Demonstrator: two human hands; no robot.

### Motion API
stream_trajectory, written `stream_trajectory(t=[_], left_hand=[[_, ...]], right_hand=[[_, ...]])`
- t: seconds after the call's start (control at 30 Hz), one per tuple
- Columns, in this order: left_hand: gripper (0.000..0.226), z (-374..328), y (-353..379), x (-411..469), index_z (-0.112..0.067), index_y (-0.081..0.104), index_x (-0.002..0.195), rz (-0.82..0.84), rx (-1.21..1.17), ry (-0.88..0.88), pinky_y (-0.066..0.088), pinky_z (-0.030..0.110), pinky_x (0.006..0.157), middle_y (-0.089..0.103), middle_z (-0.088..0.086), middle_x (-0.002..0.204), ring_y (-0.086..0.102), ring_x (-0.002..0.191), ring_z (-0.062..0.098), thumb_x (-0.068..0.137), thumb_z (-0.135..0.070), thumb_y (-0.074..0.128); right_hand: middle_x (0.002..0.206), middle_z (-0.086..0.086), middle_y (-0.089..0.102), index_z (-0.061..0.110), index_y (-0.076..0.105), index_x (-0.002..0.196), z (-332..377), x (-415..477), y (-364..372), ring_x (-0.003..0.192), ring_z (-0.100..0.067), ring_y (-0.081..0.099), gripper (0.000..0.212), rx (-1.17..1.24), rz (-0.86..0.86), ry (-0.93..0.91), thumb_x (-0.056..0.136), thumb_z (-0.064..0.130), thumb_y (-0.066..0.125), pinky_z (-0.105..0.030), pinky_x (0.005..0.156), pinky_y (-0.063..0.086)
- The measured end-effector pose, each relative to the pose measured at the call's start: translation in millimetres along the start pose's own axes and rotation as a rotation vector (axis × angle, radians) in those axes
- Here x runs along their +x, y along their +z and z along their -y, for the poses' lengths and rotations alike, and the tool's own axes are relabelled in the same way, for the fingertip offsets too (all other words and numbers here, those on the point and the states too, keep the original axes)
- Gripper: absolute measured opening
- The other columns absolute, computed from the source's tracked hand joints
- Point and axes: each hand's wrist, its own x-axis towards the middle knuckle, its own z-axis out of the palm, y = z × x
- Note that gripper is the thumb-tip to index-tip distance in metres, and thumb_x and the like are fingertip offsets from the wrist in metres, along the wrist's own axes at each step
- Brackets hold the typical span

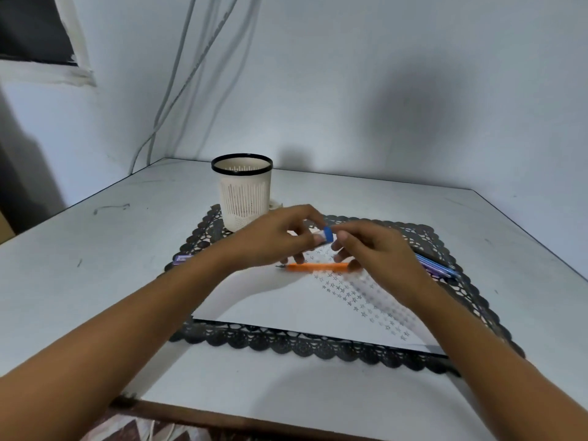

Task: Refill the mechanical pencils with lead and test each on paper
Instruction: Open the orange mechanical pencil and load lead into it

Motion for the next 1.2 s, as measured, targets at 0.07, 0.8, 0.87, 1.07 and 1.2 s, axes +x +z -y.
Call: stream_trajectory(t=[0.07, 0.8, 0.87, 1.07, 1.2], left_hand=[[0.008, 1.9, 11.5, 7.0, -0.030, 0.058, 0.095, 0.026, -0.036, -0.011, 0.047, 0.021, 0.052, 0.061, -0.011, 0.065, 0.061, 0.057, 0.005, 0.088, -0.027, 0.060], [0.029, 9.4, 27.5, 1.5, -0.025, 0.059, 0.063, -0.025, -0.211, -0.017, 0.031, 0.013, 0.041, 0.054, -0.011, 0.046, 0.039, 0.039, 0.003, 0.091, -0.021, 0.054], [0.029, 8.8, 27.9, 0.7, -0.027, 0.059, 0.063, -0.027, -0.206, -0.014, 0.031, 0.012, 0.040, 0.056, -0.011, 0.049, 0.039, 0.038, 0.002, 0.091, -0.022, 0.054], [0.015, 8.7, 29.2, 1.5, -0.025, 0.058, 0.075, -0.099, -0.116, -0.049, 0.032, 0.013, 0.045, 0.058, -0.013, 0.049, 0.042, 0.040, -0.001, 0.090, -0.026, 0.056], [0.007, 12.3, 26.9, 1.0, -0.024, 0.056, 0.090, -0.146, -0.036, -0.043, 0.039, 0.022, 0.055, 0.064, -0.008, 0.063, 0.048, 0.048, -0.002, 0.087, -0.030, 0.058]], right_hand=[[0.081, -0.004, 0.068, 0.016, 0.065, 0.096, -0.3, -0.1, -0.6, 0.071, -0.007, 0.068, 0.013, 0.118, -0.022, 0.047, 0.091, 0.010, 0.054, -0.018, 0.057, 0.052], [0.063, -0.013, 0.065, 0.000, 0.070, 0.069, -5.7, 1.7, -2.4, 0.052, -0.016, 0.064, 0.012, 1.005, 0.043, 0.551, 0.067, 0.008, 0.062, -0.026, 0.053, 0.057], [0.061, -0.012, 0.064, -0.001, 0.067, 0.074, -4.8, 1.7, -0.8, 0.051, -0.015, 0.063, 0.014, 0.999, 0.013, 0.553, 0.066, 0.010, 0.063, -0.025, 0.053, 0.057], [0.063, -0.010, 0.064, 0.000, 0.066, 0.082, -4.7, 2.9, -1.1, 0.055, -0.012, 0.064, 0.012, 0.719, -0.065, 0.448, 0.083, 0.010, 0.060, -0.022, 0.054, 0.057], [0.065, -0.008, 0.067, -0.001, 0.066, 0.083, -4.1, 0.1, -3.2, 0.057, -0.013, 0.065, 0.012, 0.620, -0.043, 0.429, 0.087, 0.005, 0.056, -0.021, 0.055, 0.056]])
